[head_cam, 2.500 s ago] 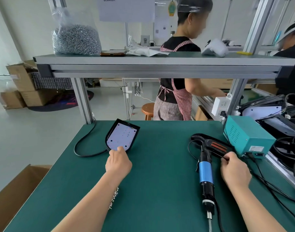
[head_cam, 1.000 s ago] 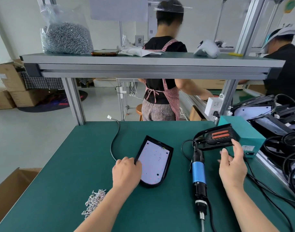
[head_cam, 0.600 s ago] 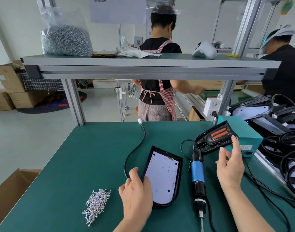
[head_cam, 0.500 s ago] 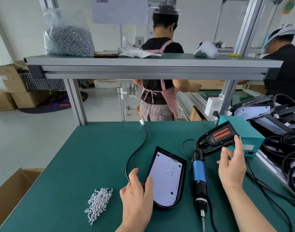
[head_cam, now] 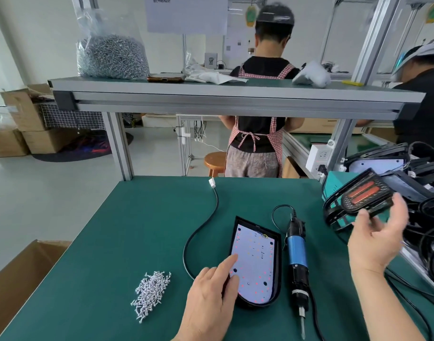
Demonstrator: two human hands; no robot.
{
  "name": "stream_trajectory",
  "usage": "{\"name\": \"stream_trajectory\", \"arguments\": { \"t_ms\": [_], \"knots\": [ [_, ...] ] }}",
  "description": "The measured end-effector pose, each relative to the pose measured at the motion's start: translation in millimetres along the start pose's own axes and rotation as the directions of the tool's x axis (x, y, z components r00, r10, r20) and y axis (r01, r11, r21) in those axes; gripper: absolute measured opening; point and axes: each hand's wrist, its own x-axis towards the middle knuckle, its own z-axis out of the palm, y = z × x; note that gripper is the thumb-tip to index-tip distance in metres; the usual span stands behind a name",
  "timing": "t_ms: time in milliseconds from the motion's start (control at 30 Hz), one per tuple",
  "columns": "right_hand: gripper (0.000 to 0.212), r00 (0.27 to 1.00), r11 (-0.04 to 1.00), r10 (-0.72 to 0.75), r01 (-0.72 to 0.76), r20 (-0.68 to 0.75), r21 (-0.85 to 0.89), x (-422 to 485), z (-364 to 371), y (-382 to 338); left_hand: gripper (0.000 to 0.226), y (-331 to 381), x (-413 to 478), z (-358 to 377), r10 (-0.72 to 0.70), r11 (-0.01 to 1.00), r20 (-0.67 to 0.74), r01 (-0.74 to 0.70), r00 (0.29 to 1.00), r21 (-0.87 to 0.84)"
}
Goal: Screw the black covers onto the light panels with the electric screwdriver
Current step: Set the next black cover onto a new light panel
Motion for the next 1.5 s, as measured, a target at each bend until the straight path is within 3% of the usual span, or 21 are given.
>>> {"name": "stream_trajectory", "arguments": {
  "t_ms": [100,167,300,500,633,700,800,933,1033,1500],
  "knots": [
    [0.06,0.991,0.993,-0.096,0.102,-0.096,0.059,9.5,-4.4,-12.8,0.038,2.2,-0.8,-1.9,-0.003,1.0,-0.015,0.003,1.0,-0.005],
    [0.056,0.989,0.985,-0.118,0.128,-0.086,0.113,3.2,-1.6,-25.8,0.033,0.6,-1.1,-2.3,0.02,1.0,-0.039,-0.02,0.999,0.005],
    [0.042,0.983,0.995,-0.058,0.043,0.177,0.086,-35.2,12.7,-51.6,0.022,-2.6,-1.3,-2.5,0.092,0.994,-0.044,-0.089,0.995,0.06],
    [0.038,0.834,0.995,0.078,-0.03,0.545,-0.096,-82.4,41.3,-67.0,0.012,-1.7,-5.1,-3.9,0.112,0.993,-0.012,-0.111,0.994,0.046],
    [0.04,0.76,0.926,0.11,0.156,0.64,-0.344,-99.6,53.5,-63.2,0.006,0.4,-7.0,-4.8,0.063,0.998,-0.031,-0.063,0.998,-0.01],
    [0.041,0.747,0.836,0.14,0.263,0.65,-0.482,-103.7,55.5,-60.8,0.013,2.4,-7.5,-5.9,0.056,0.998,-0.015,-0.057,0.998,-0.025],
    [0.04,0.766,0.79,0.131,0.303,0.63,-0.533,-106.5,55.6,-62.4,0.034,5.7,-7.5,-8.0,0.086,0.996,0.004,-0.086,0.996,-0.005],
    [0.047,0.685,0.696,0.12,0.458,0.718,-0.553,-107.0,56.4,-62.4,0.024,3.9,-5.8,-8.2,0.11,0.994,0.023,-0.111,0.994,0.018],
    [0.054,0.621,0.714,0.17,0.457,0.765,-0.53,-106.6,54.7,-61.5,0.02,2.8,-6.0,-7.1,0.115,0.993,0.022,-0.115,0.993,-0.006],
    [0.059,0.587,0.83,0.218,0.308,0.779,-0.464,-126.5,45.2,-62.5,0.034,-3.2,-0.6,-3.9,-0.117,0.992,-0.019,0.116,0.993,-0.051]
  ]
}}
